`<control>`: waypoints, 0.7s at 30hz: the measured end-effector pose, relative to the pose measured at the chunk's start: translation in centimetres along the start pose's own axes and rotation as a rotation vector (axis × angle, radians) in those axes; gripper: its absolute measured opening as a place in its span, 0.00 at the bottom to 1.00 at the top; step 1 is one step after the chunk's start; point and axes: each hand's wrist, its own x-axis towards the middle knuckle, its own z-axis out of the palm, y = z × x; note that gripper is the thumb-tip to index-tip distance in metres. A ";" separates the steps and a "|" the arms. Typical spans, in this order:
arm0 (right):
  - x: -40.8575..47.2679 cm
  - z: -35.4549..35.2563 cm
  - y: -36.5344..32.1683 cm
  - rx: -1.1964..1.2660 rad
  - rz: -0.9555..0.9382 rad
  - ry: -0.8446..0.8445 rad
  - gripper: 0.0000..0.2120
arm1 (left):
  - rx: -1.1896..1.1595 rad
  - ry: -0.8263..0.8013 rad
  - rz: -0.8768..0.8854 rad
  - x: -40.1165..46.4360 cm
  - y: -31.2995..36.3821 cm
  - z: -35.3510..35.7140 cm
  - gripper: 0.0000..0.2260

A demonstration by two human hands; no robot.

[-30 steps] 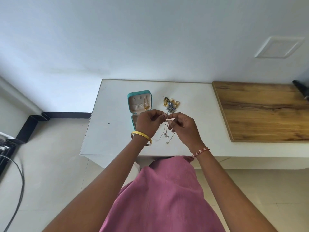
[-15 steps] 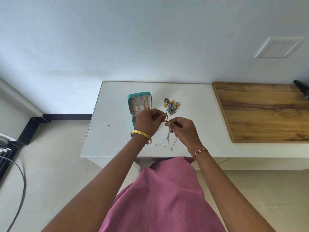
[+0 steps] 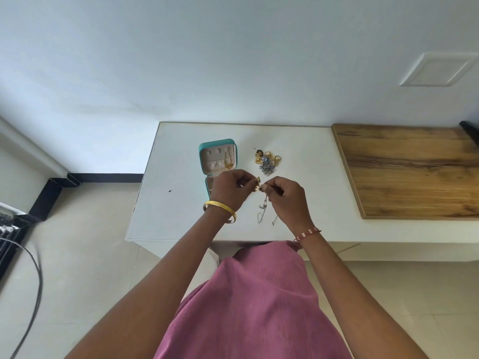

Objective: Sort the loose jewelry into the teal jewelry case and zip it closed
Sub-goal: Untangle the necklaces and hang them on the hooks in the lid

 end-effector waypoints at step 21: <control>-0.1 -0.5 0.7 -0.164 -0.127 -0.014 0.02 | -0.048 -0.042 -0.191 0.2 -1.0 0.2 0.08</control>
